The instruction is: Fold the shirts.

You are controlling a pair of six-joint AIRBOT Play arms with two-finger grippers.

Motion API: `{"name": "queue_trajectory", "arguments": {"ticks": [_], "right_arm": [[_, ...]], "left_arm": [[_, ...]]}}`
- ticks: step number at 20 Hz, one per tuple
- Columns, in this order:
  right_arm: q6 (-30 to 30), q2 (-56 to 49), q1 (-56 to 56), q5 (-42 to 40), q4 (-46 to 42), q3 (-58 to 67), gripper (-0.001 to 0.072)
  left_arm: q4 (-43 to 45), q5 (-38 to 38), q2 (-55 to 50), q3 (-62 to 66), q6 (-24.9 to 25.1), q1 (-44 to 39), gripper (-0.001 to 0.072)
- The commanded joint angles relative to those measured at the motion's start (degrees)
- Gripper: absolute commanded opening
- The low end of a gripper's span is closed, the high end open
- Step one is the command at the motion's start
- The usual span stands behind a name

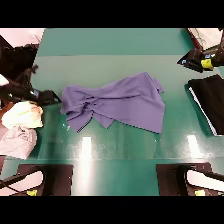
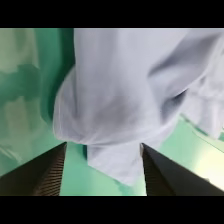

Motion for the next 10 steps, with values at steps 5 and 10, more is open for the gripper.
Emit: {"name": "queue_trajectory", "arguments": {"ticks": [5,10], "right_arm": [[0.0,1.2,-0.3,4.0,0.0,0.0,0.0449],[0.0,1.2,-0.3,4.8,0.0,0.0,0.0449]], "left_arm": [[-10.8,12.0,0.0,-16.9,9.5,0.6,0.0551],[-14.4,14.3,0.0,-18.1,10.3,0.5,0.0548]]}}
